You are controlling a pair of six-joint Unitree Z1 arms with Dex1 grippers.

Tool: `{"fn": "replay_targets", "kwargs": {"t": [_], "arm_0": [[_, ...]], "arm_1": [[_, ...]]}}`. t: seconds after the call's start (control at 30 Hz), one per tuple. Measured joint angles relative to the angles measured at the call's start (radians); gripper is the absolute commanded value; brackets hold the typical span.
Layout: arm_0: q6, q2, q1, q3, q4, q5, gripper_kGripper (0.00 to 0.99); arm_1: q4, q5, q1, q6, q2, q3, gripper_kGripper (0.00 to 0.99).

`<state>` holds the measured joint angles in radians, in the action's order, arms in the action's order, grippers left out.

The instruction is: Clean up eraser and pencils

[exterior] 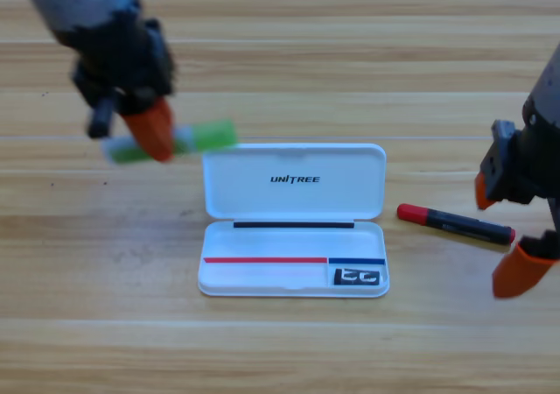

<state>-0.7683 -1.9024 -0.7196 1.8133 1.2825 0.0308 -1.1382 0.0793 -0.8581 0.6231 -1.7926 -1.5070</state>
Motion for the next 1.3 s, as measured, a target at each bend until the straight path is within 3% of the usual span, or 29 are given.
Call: {"fn": "replay_targets", "kwargs": {"t": [0.13,0.3,0.63,0.87,0.93,1.0,1.1,1.13,1.3], "arm_0": [[0.004,-0.08,-0.062,0.025,0.006,0.052,0.0],[0.01,-0.171,-0.111,0.033,0.006,0.088,0.0],[0.023,-0.305,-0.136,0.086,0.004,0.092,0.0],[0.025,-0.358,-0.138,0.125,-0.009,0.086,0.0],[0.03,-0.367,-0.138,0.128,-0.01,0.086,0.0],[0.038,-0.376,-0.138,0.129,-0.01,0.086,0.0],[0.042,-0.388,-0.138,0.13,-0.019,0.077,0.0],[0.042,-0.39,-0.138,0.13,-0.025,0.074,0.0],[0.052,-0.391,-0.138,0.13,-0.044,0.066,0.0]], "arm_1": [[0.141,-0.078,0.092,0.027,-0.033,0.051,0.989],[0.176,-0.085,0.168,0.102,-0.179,-0.025,0.976],[0.179,-0.106,0.207,0.174,-0.408,-0.163,0.891],[0.179,-0.129,0.224,0.181,-0.449,-0.18,0.807],[0.179,-0.129,0.227,0.183,-0.449,-0.18,0.678],[0.175,-0.129,0.228,0.185,-0.449,-0.18,0.469],[0.153,-0.122,0.229,0.197,-0.45,-0.18,0.08],[0.141,-0.115,0.23,0.205,-0.45,-0.179,0.0],[0.117,-0.078,0.238,0.224,-0.45,-0.175,0.0]]}}
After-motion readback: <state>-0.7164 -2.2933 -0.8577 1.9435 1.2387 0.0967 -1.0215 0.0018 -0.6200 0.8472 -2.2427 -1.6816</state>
